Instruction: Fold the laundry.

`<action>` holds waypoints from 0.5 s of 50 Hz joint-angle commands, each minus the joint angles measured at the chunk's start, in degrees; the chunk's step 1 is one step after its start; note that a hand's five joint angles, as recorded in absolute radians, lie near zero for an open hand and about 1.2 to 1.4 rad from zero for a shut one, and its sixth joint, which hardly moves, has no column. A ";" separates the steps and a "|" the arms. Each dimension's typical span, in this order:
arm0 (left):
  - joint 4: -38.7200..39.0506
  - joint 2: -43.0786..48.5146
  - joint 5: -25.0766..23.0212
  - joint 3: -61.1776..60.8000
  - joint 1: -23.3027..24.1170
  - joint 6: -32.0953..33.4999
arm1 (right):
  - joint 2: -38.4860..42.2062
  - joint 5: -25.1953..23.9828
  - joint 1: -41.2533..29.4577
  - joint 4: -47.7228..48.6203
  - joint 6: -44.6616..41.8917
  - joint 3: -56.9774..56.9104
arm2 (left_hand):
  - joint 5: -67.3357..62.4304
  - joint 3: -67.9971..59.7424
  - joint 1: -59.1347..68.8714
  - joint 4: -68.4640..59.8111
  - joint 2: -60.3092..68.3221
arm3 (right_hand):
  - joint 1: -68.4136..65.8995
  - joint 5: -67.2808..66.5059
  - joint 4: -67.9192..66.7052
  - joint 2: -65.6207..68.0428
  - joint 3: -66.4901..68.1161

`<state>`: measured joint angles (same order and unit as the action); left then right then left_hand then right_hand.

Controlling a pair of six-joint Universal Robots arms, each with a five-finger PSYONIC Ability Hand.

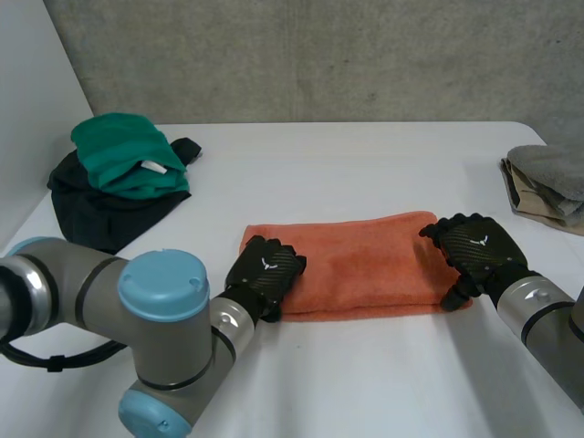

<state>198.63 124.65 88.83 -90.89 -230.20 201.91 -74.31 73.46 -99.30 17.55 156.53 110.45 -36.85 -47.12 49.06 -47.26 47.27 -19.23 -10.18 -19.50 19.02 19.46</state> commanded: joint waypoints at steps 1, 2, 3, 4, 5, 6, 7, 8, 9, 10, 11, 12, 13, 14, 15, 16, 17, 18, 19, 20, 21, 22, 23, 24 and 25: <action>0.00 1.30 1.52 1.42 -1.30 2.78 | -0.65 0.81 -0.46 0.12 1.24 -0.06 | -33.15 -32.88 30.94 -32.74 32.73 | -4.40 -3.45 -4.13 4.61 4.17; 0.18 1.13 1.96 1.51 -1.57 3.40 | -0.83 0.81 -0.54 -0.06 1.41 -0.06 | -33.15 -32.88 30.94 -32.74 32.73 | -4.57 -3.61 -4.29 4.78 4.34; 0.27 0.78 2.48 1.42 -1.74 4.01 | -0.92 0.81 -0.63 -0.15 1.68 -0.15 | -33.15 -32.88 30.94 -32.74 32.73 | -4.57 -3.61 -4.29 4.78 4.34; 0.79 -0.01 3.71 1.25 -2.27 5.06 | -1.27 0.81 -0.72 -0.58 2.29 -0.15 | -33.15 -32.88 30.94 -32.74 32.73 | -4.73 -3.78 -4.46 4.95 4.51; 0.97 -0.45 4.33 1.16 -2.53 5.59 | -1.36 0.81 -0.72 -0.76 2.64 0.03 | -33.15 -32.88 30.94 -32.74 32.73 | -5.74 -4.78 -5.46 5.95 5.51; 1.23 -0.98 4.94 1.07 -2.80 6.12 | -1.36 0.81 -0.81 -0.94 2.99 0.03 | -33.15 -32.88 30.94 -32.74 32.73 | -7.58 -6.62 -7.30 7.79 7.35; 1.41 -1.85 5.91 0.64 -3.32 7.26 | -1.36 0.81 -0.89 -1.11 3.34 0.12 | -33.15 -32.88 30.94 -32.74 32.73 | -9.09 -8.14 -8.82 9.31 8.87; 1.41 -2.30 6.18 0.37 -3.59 7.70 | -1.27 0.81 -0.98 -1.46 3.87 0.20 | -33.15 -32.88 30.94 -32.74 32.73 | -10.61 -9.65 -10.33 10.82 10.38; 1.32 -2.83 6.53 0.02 -3.85 8.23 | -1.18 0.73 -1.07 -1.64 4.14 0.29 | -33.15 -32.88 30.94 -32.74 32.73 | -11.46 -10.50 -11.18 11.67 11.23; 1.24 -3.79 6.88 -0.68 -4.46 9.19 | -1.10 0.64 -1.25 -1.82 4.23 0.47 | -33.15 -32.88 30.94 -32.74 32.73 | -12.63 -11.68 -12.36 12.84 12.40; 1.15 -4.32 6.80 -1.21 -4.73 9.73 | -0.83 0.64 -1.51 -1.82 4.40 0.90 | -33.15 -32.88 30.94 -32.74 32.73 | -13.97 -13.02 -13.70 14.19 13.75; 1.15 -4.59 6.71 -1.65 -4.91 10.17 | -0.66 0.64 -1.60 -1.82 4.40 1.08 | -33.15 -32.88 30.94 -32.74 32.73 | -14.15 -13.20 -13.88 14.37 13.93; 1.23 -5.02 6.53 -2.35 -5.17 10.61 | -0.40 0.64 -1.77 -1.73 4.40 1.26 | -33.15 -32.88 30.94 -32.74 32.73 | -14.16 -13.20 -13.88 14.37 13.93; 1.32 -5.64 6.10 -3.49 -5.52 11.22 | 0.13 0.64 -2.21 -1.38 4.32 1.43 | -33.15 -32.88 30.94 -32.74 32.73 | -14.16 -13.20 -13.88 14.37 13.93; 1.41 -5.90 5.74 -4.11 -5.61 11.49 | 0.48 0.72 -2.56 -1.12 4.23 1.52 | -33.15 -32.88 30.94 -32.74 32.73 | -14.32 -13.37 -14.05 14.53 14.09; 1.41 -6.17 5.30 -4.55 -5.70 11.66 | 0.92 0.72 -2.91 -0.85 4.14 1.52 | -33.15 -32.88 30.94 -32.74 32.73 | -14.32 -13.37 -14.05 14.54 14.10; 1.50 -6.34 4.78 -5.08 -5.79 11.93 | 1.36 0.81 -3.26 -0.59 4.05 1.52 | -33.15 -32.88 30.94 -32.74 32.73 | -14.32 -13.37 -14.05 14.54 14.10; 1.50 -6.69 3.99 -5.86 -5.79 11.75 | 2.41 0.81 -3.79 -0.15 3.96 1.44 | -33.15 -32.88 30.94 -32.74 32.73 | -14.32 -13.37 -14.05 14.54 14.10; 1.50 -6.87 3.55 -6.22 -5.70 11.67 | 2.94 0.81 -4.14 0.03 3.88 1.35 | -33.15 -32.88 30.94 -32.74 32.73 | -14.32 -13.37 -14.05 14.54 14.10; 1.41 -6.96 3.19 -6.49 -5.61 11.58 | 3.56 0.81 -4.41 0.29 3.79 1.26 | -27.84 -27.57 25.63 -27.43 27.42 | -14.32 -13.37 -14.05 14.54 14.10; 1.32 -7.14 2.84 -6.66 -5.44 11.40 | 4.17 0.81 -4.67 0.47 3.87 1.09 | -15.80 -15.53 13.59 -15.39 15.38 | -14.32 -13.37 -14.05 14.54 14.10; 1.06 -7.57 2.58 -7.10 -5.09 11.23 | 5.31 0.90 -5.20 0.99 3.79 0.65 | 10.47 10.74 -12.67 10.88 -10.88 | -14.49 -13.54 -14.22 14.70 14.26; 0.97 -7.84 2.49 -7.36 -4.91 11.05 | 6.02 1.07 -5.38 1.34 3.79 0.30 | 20.72 20.99 -22.93 21.13 -21.14 | -15.16 -14.20 -14.88 15.37 14.93; 0.80 -8.10 2.57 -7.45 -4.74 10.87 | 6.63 1.42 -5.46 1.78 3.96 0.03 | 27.15 27.42 -29.36 27.57 -27.57 | -15.83 -14.88 -15.56 16.04 15.60; 0.62 -8.45 2.66 -7.80 -4.56 10.61 | 7.16 1.78 -5.64 2.22 3.96 -0.32 | 30.38 30.65 -32.59 30.79 -30.80 | -16.34 -15.38 -16.06 16.55 16.11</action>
<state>199.93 117.45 92.49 -97.22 -235.73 213.55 -71.08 74.27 -103.45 17.61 160.56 111.64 -27.70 -38.29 32.92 -38.13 36.84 -28.31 -19.08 -28.69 28.08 28.48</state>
